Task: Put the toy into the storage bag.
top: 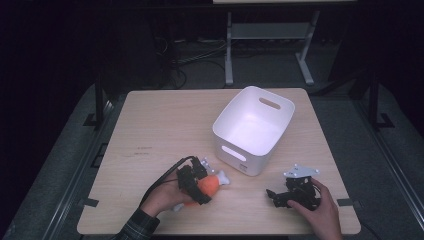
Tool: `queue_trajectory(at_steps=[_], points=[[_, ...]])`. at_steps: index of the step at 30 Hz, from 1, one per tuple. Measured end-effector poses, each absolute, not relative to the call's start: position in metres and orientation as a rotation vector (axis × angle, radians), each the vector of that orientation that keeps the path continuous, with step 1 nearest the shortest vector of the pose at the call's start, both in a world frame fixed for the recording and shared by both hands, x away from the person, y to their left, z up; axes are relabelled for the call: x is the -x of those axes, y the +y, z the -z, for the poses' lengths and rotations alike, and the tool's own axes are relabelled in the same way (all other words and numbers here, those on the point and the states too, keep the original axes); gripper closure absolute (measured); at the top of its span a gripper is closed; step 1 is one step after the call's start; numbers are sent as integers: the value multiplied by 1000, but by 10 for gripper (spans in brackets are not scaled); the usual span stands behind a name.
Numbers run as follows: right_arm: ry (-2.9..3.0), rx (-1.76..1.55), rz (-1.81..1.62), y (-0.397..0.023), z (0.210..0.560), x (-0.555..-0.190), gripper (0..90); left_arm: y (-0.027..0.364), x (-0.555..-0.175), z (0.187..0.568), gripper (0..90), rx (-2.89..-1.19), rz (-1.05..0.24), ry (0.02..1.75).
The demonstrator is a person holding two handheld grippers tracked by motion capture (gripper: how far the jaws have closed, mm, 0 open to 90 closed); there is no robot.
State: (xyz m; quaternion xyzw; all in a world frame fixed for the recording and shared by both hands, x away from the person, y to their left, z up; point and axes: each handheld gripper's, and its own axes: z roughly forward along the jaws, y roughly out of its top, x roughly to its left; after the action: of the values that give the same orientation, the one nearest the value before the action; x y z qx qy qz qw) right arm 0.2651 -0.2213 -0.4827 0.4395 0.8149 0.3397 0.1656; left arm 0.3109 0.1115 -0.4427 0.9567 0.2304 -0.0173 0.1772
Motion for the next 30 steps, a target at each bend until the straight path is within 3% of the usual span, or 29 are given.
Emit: queue_trajectory(at_steps=[9,30], points=[[2321,-1253,-968,-221,483,-265,0,114,-312,441,202,-2692,59,655],[2321,-1252,-968,-221,483,-265,0,136,-315,419,209,-2587,42,659]])
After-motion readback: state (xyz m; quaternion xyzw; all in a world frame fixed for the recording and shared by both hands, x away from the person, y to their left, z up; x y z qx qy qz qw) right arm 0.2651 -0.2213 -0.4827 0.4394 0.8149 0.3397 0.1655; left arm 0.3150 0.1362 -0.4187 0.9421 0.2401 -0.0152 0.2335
